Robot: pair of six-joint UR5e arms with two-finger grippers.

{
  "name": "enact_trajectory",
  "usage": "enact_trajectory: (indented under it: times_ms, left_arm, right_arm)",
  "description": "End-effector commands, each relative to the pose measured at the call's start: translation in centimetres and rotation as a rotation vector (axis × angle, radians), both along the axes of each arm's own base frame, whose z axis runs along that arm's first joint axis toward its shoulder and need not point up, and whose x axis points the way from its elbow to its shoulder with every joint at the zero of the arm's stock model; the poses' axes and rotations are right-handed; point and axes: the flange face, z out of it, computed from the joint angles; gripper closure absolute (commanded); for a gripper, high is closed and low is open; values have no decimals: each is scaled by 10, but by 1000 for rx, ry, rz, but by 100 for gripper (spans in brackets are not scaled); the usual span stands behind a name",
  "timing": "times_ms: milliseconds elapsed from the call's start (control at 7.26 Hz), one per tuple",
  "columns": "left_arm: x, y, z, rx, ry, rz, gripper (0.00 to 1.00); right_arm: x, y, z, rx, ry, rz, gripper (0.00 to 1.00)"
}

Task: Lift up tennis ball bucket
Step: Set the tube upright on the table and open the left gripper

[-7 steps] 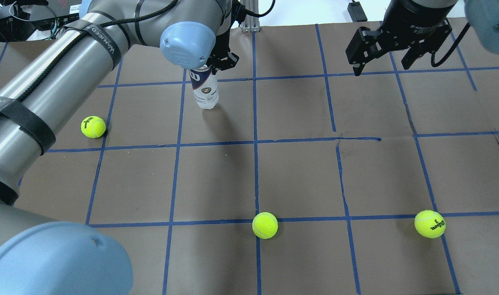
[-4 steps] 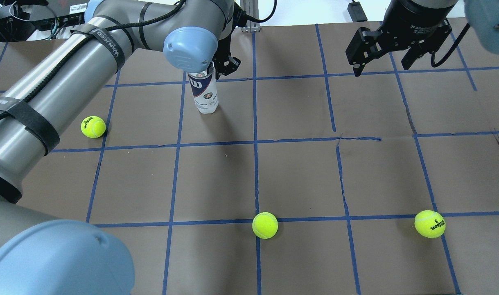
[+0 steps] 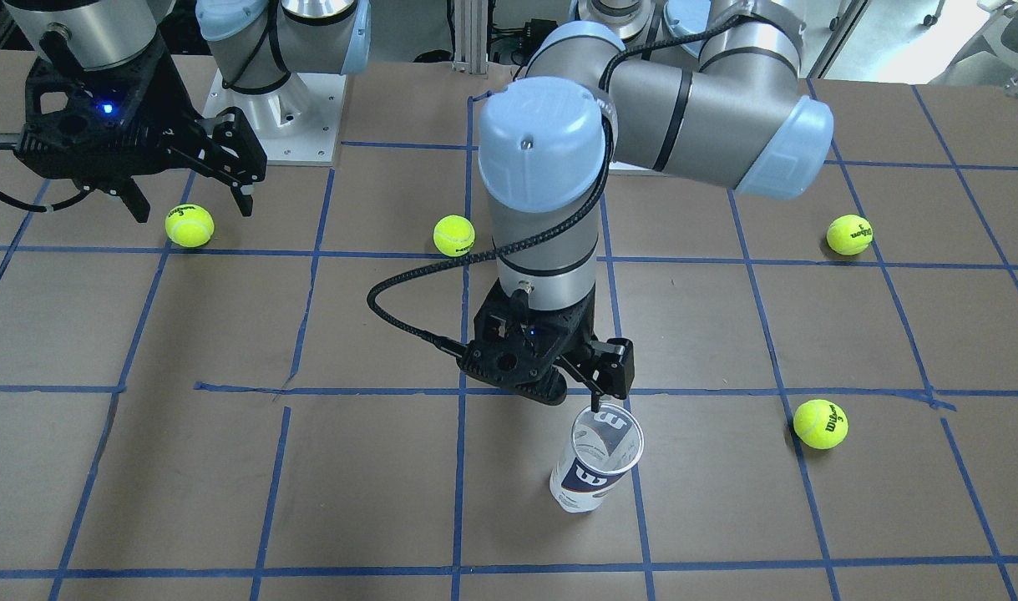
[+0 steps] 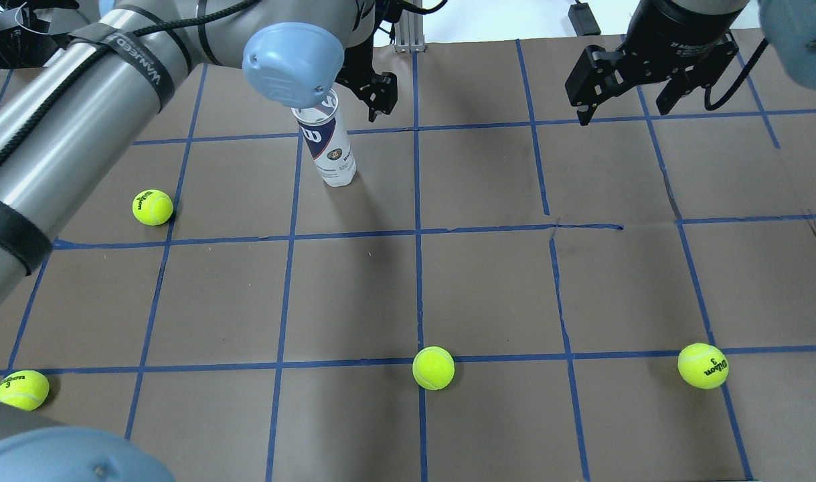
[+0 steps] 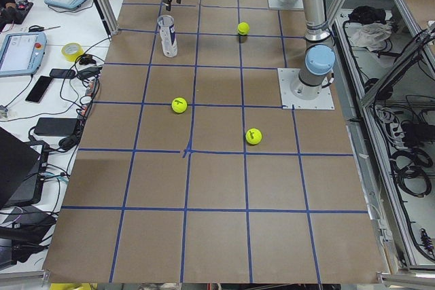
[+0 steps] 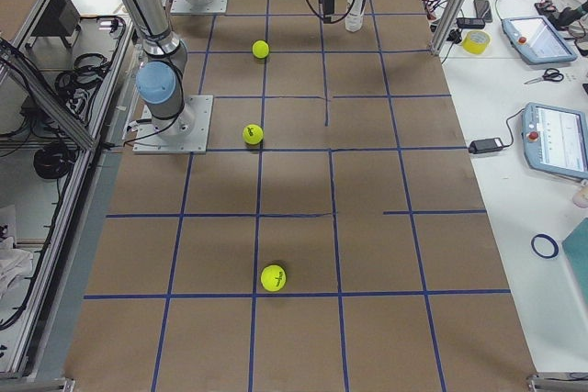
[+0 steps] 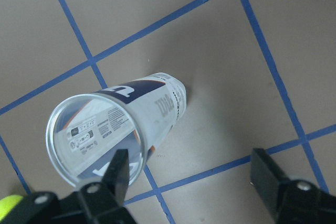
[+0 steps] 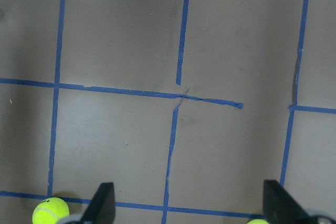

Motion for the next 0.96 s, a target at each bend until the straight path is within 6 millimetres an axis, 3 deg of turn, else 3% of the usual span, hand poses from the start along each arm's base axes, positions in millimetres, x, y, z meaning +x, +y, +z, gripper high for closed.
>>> enact_trajectory:
  times_ms: [0, 138, 413, 688, 826]
  left_arm:
    - [6, 35, 57, -44, 38, -5, 0]
    - [7, 58, 71, -34, 122, -7, 0]
    - [23, 118, 60, -1, 131, 30, 0]
    - [51, 172, 77, 36, 89, 49, 0]
    - [81, 172, 88, 39, 77, 103, 0]
  right_arm:
    - [0, 0, -1, 3, 0, 0, 0]
    - [0, 0, 0, 0, 0, 1, 0]
    - [0, -1, -1, 2, 0, 3, 0]
    - [0, -1, -1, 2, 0, 5, 0]
    - [0, -1, -1, 2, 0, 3, 0]
